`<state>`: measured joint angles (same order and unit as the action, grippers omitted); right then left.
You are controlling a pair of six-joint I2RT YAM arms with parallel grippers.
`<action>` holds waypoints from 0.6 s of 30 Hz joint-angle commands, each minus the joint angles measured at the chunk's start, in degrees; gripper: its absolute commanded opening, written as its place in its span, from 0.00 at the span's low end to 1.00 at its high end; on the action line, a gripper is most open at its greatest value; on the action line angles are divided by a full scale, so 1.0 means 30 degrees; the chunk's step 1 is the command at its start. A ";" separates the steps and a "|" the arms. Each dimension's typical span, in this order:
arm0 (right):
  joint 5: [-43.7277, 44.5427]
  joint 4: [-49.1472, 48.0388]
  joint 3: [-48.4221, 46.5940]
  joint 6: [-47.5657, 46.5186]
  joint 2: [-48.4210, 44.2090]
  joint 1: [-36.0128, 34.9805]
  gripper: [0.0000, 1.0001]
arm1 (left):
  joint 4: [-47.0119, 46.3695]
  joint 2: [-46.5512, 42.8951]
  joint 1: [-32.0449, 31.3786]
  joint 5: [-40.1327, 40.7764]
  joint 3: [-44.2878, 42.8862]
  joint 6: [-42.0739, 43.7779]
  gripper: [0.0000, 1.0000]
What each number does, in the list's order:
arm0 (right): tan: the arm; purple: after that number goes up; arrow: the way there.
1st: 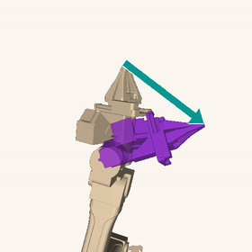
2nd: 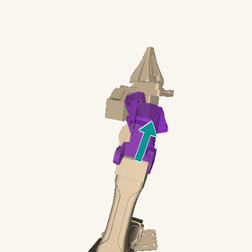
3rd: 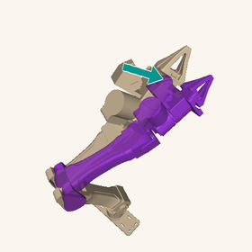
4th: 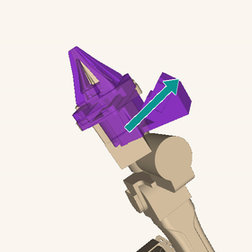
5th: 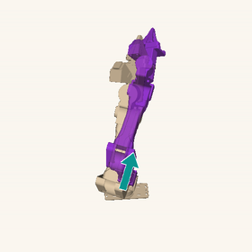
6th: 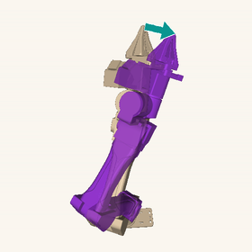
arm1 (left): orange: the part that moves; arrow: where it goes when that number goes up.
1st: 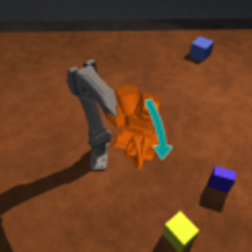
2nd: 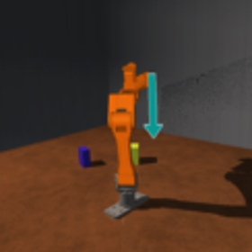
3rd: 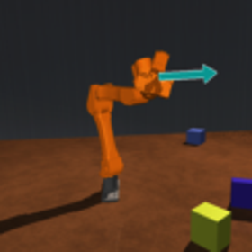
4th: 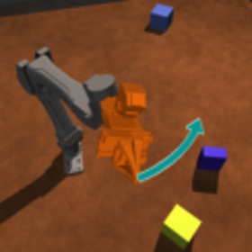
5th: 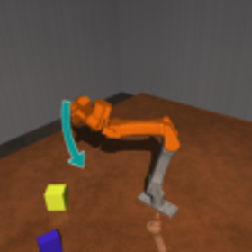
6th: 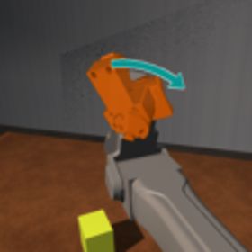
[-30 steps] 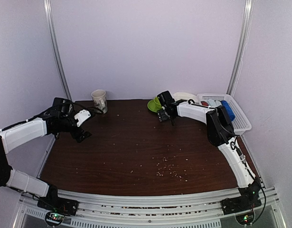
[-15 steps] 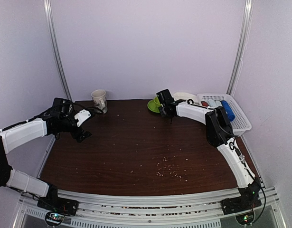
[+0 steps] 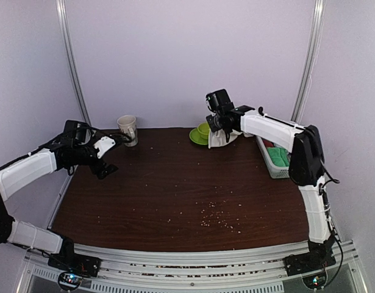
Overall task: Roll the towels
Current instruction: Pick up the towel from the corner of the board, then place the towel at the corner of the board.
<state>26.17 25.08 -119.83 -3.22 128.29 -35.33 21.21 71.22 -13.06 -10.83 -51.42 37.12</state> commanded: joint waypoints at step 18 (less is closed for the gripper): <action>0.1649 -0.0356 0.5271 0.1414 -1.1501 -0.5578 0.00 | -0.1479 -0.1533 -0.4711 -0.6239 -0.0914 0.1922 0.98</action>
<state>26.44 26.44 -108.77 -2.24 98.48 -52.49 20.99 65.21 -21.78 -29.02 -55.75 42.13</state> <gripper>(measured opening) 0.023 0.978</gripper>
